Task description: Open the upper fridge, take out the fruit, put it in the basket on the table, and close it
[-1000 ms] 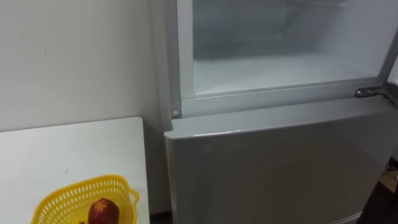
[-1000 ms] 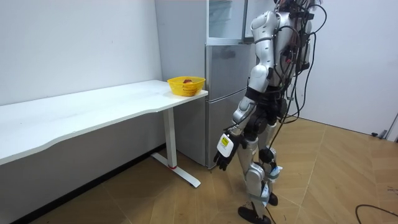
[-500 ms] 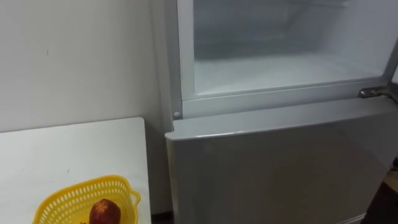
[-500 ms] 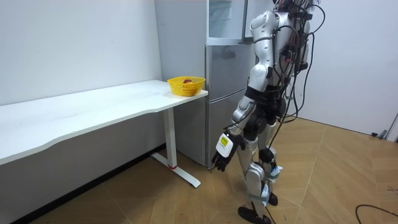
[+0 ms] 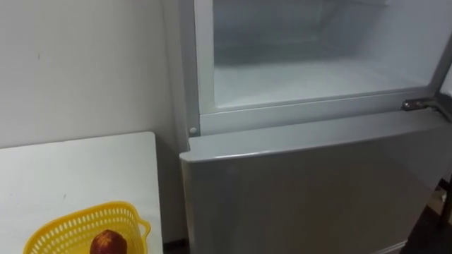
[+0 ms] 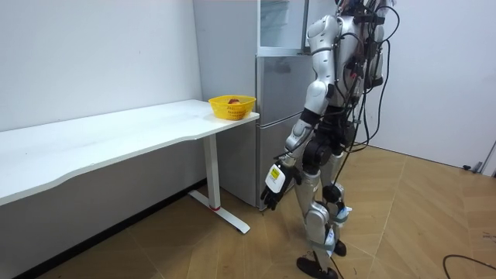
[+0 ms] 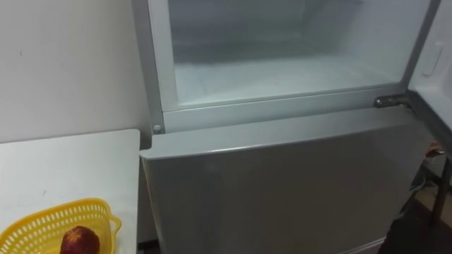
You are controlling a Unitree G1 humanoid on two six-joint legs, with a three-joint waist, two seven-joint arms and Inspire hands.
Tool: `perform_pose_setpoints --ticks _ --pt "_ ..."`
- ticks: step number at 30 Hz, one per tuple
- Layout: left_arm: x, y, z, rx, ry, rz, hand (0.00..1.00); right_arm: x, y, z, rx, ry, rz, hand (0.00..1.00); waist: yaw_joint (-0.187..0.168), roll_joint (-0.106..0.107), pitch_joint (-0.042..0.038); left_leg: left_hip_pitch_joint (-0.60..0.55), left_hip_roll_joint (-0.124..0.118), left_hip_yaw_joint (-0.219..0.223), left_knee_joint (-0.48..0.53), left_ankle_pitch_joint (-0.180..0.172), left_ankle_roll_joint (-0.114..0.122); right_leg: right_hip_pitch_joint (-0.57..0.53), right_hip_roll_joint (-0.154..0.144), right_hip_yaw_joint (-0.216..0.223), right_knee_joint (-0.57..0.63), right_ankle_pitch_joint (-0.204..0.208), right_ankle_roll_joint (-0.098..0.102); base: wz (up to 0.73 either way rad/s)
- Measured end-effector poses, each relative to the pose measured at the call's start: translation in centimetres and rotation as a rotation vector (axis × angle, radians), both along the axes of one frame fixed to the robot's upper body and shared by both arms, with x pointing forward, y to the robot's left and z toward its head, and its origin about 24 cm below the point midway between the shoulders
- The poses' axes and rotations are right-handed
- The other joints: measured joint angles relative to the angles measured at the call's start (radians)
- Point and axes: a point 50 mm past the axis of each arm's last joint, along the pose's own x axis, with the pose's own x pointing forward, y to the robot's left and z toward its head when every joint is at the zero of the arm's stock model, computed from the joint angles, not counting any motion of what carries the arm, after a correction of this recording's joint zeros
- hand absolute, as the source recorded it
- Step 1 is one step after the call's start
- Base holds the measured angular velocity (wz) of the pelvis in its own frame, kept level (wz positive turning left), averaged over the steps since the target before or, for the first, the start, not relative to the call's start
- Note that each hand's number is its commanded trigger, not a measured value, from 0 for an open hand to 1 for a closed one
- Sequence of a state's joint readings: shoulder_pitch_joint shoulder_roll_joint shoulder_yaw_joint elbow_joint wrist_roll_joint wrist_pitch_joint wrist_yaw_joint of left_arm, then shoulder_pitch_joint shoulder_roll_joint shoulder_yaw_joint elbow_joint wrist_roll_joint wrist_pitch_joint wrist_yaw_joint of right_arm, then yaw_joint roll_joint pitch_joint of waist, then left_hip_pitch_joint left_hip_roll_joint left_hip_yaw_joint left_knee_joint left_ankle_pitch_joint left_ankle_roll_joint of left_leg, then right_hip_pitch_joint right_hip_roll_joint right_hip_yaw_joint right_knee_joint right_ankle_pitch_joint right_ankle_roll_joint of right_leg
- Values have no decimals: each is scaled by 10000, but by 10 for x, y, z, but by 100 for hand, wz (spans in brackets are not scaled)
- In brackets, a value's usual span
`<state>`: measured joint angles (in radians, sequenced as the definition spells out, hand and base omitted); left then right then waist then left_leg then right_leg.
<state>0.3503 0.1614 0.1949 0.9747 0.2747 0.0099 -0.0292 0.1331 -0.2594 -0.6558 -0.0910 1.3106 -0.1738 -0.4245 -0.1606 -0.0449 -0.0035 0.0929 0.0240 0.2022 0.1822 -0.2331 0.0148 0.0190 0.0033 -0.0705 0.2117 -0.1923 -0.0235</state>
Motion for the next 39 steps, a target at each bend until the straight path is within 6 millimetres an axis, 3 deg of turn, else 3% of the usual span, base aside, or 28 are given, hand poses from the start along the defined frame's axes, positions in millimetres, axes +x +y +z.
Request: perform_pose_setpoints --ticks 5,14,20,35,39 --pt "2 0 0 -3 -46 -23 0 3 1 2 146 -217 45 0 41 -67 23 43 -4 43 -22 0 0 -16 1 60 52 0 2 -1" --pt "1 0 0 -50 -113 41 0 9 8 26 -445 -1251 241 0 46 172 -18 57 -6 139 -47 -2 1 -162 72 190 93 -2 9 -2" --pt "-3 -1 -1 -118 7 66 0 9 10 36 -920 -1798 354 0 47 174 -7 61 1 144 -45 -2 0 -162 85 185 100 -2 5 0" --pt "-17 -5 -3 -378 391 118 0 12 13 40 -1584 -2266 876 0 393 108 15 64 -2 130 -26 -2 0 -33 -1 109 86 1 5 1" --pt "-16 -9 -4 -545 429 18 0 21 19 39 -1846 -2088 1169 0 402 104 22 66 -4 81 -19 -1 0 -15 10 110 103 8 -2 -4"
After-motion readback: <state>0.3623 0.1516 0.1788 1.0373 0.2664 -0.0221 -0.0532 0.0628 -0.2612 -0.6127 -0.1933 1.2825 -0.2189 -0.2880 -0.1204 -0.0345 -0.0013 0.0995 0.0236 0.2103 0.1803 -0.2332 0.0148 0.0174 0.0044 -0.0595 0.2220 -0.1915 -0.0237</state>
